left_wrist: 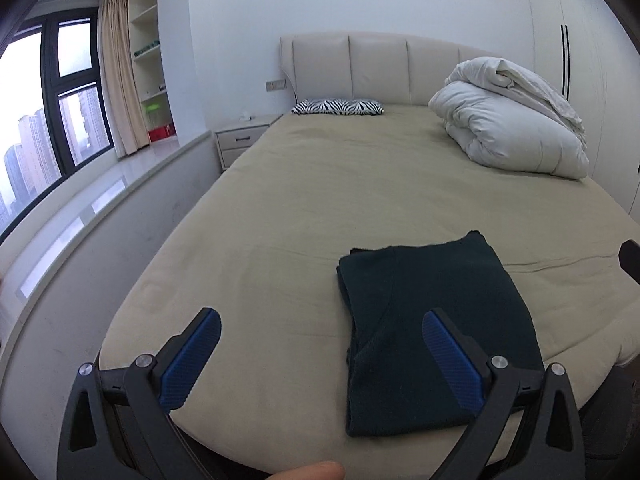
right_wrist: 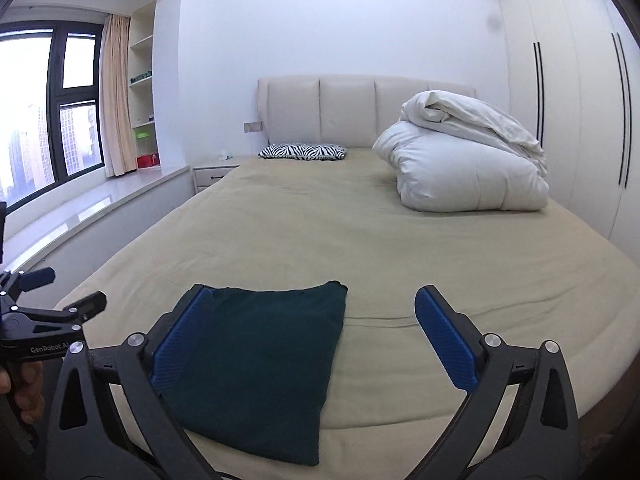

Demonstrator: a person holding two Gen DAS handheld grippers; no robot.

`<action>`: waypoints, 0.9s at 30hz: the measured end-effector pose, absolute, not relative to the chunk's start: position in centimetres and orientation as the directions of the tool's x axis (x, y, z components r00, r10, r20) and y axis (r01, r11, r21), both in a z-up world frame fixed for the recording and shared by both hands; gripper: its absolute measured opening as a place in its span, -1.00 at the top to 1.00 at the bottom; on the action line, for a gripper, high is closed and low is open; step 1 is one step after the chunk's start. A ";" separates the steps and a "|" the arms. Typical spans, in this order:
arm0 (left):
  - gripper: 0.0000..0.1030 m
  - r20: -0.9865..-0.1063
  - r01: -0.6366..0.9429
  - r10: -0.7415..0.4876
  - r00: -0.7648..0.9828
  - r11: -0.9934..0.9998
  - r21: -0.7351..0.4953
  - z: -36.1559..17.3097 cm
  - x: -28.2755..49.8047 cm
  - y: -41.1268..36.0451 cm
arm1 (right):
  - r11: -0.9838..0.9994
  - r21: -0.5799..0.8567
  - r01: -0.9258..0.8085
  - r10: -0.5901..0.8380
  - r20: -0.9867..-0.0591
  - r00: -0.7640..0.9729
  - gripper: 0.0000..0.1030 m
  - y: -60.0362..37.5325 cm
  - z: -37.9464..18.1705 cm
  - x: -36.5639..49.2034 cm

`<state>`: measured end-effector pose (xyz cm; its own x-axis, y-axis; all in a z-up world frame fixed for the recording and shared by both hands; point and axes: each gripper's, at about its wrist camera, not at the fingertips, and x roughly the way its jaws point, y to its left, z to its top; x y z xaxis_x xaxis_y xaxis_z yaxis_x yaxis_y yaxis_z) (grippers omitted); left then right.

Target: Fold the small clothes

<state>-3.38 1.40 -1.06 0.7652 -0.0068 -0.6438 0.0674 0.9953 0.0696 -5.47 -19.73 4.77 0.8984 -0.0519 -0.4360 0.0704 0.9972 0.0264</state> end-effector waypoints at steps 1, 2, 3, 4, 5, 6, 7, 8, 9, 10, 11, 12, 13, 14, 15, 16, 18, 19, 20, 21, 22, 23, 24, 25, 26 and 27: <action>-1.00 -0.654 0.068 -0.006 0.756 0.995 0.070 -1.4 -3.5 1.2 | 0.997 0.025 0.075 -0.055 -0.464 0.884 -0.99 -19.5 4.9 -5.5; -1.00 -0.662 0.068 -0.005 0.750 0.995 0.069 -1.7 -3.8 1.0 | 0.996 0.026 0.081 -0.058 -0.492 0.869 -0.99 -19.4 4.7 -5.2; -1.00 -0.671 0.070 -0.008 0.741 0.995 0.065 -2.1 -3.8 1.0 | 0.996 0.030 0.081 -0.053 -0.525 0.850 -0.99 -19.2 4.4 -5.0; -1.00 -0.685 0.071 -0.014 0.729 0.996 0.055 -2.5 -3.7 1.0 | 0.996 0.032 0.082 -0.051 -0.547 0.836 -0.99 -19.0 3.9 -4.7; -1.00 -0.697 0.073 -0.022 0.717 0.996 0.044 -2.9 -3.6 1.0 | 0.996 0.028 0.086 -0.054 -0.571 0.819 -0.99 -18.8 3.4 -4.5; -1.00 -0.709 0.073 -0.027 0.705 0.997 0.035 -3.4 -3.3 1.1 | 0.996 0.022 0.085 -0.055 -0.593 0.803 -0.99 -18.6 2.8 -4.2; -1.00 -0.716 0.071 -0.026 0.698 0.997 0.033 -3.8 -3.4 1.1 | 0.997 0.018 0.081 -0.054 -0.604 0.795 -0.99 -18.6 1.6 -3.4; -1.00 -0.722 0.069 -0.024 0.692 0.997 0.033 -4.1 -3.3 1.1 | 0.996 0.008 0.083 -0.061 -0.617 0.784 -0.99 -18.4 0.9 -3.2; -1.00 -0.730 0.068 -0.023 0.683 0.997 0.032 -4.6 -3.1 1.2 | 0.996 -0.003 0.093 -0.074 -0.627 0.775 -0.99 -18.2 0.3 -3.0; -1.00 -0.737 0.067 -0.022 0.676 0.997 0.032 -5.0 -3.2 1.2 | 0.994 -0.012 0.104 -0.088 -0.640 0.764 -0.99 -18.0 -0.3 -2.8; -1.00 -0.743 0.066 -0.021 0.669 0.997 0.032 -5.4 -3.2 1.2 | 0.994 -0.009 0.110 -0.090 -0.651 0.753 -0.99 -18.0 -1.0 -2.5; -1.00 -0.746 0.067 -0.021 0.666 0.997 0.032 -5.5 -3.2 1.2 | 0.993 0.001 0.116 -0.086 -0.660 0.746 -0.99 -18.0 -1.4 -2.4; -1.00 -0.749 0.067 -0.019 0.663 0.997 0.034 -5.7 -3.2 1.3 | 0.992 0.009 0.124 -0.087 -0.665 0.742 -0.99 -18.1 -2.0 -2.1; -1.00 -0.751 0.069 -0.018 0.660 0.997 0.037 -5.9 -3.2 1.3 | 0.990 0.015 0.138 -0.092 -0.672 0.735 -0.99 -18.3 -2.5 -1.9; -1.00 -0.755 0.071 -0.016 0.655 0.997 0.041 -6.2 -3.1 1.2 | 0.988 0.018 0.152 -0.099 -0.681 0.726 -0.99 -18.4 -3.0 -1.7; -1.00 -0.758 0.072 -0.014 0.653 0.996 0.043 -6.4 -3.1 1.2 | 0.986 0.020 0.164 -0.105 -0.689 0.717 -0.99 -18.5 -3.6 -1.5; -1.00 -0.763 0.070 -0.012 0.646 0.997 0.043 -6.8 -3.2 1.4 | 0.982 0.032 0.185 -0.108 -0.710 0.696 -0.99 -18.8 -4.7 -1.2; -1.00 -0.767 0.069 -0.013 0.642 0.997 0.041 -7.0 -3.1 1.4 | 0.981 0.037 0.190 -0.106 -0.717 0.689 -0.99 -18.9 -5.2 -1.1; -1.00 -0.769 0.068 -0.014 0.639 0.997 0.038 -7.1 -3.0 1.5 | 0.980 0.041 0.196 -0.106 -0.726 0.680 -0.99 -19.1 -5.7 -0.9; -1.00 -0.770 0.068 -0.015 0.638 0.997 0.037 -7.2 -3.0 1.6 | 0.978 0.038 0.205 -0.112 -0.734 0.670 -0.99 -19.2 -6.2 -0.8; -1.00 -0.771 0.067 -0.015 0.637 0.997 0.036 -7.3 -2.9 1.8 | 0.977 0.036 0.209 -0.115 -0.739 0.664 -0.99 -19.2 -6.5 -0.7; -1.00 -0.772 0.065 -0.014 0.635 0.997 0.035 -7.3 -2.8 1.9 | 0.977 0.032 0.212 -0.118 -0.745 0.657 -0.99 -19.3 -6.9 -0.6; -1.00 -0.774 0.064 -0.016 0.633 0.997 0.032 -7.4 -2.8 1.9 | 0.977 0.031 0.213 -0.118 -0.748 0.652 -0.99 -19.2 -7.0 -0.6; -1.00 -0.775 0.064 -0.018 0.631 0.998 0.029 -7.5 -2.8 2.0 | 0.976 0.032 0.213 -0.117 -0.753 0.648 -0.99 -19.2 -7.1 -0.6; -1.00 -0.775 0.062 -0.018 0.631 0.998 0.028 -7.5 -2.8 2.1 | 0.977 0.032 0.213 -0.115 -0.756 0.645 -0.99 -19.2 -7.3 -0.5; -1.00 -0.776 0.061 -0.017 0.631 0.998 0.028 -7.5 -2.9 2.1 | 0.977 0.032 0.211 -0.114 -0.757 0.643 -0.99 -19.2 -7.4 -0.5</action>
<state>-2.86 2.11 -7.50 0.6310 -0.0171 -0.7756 0.0612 0.9977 0.0278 -0.50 -19.16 -7.36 0.6434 -0.1142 -0.7569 0.2111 0.9769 0.0321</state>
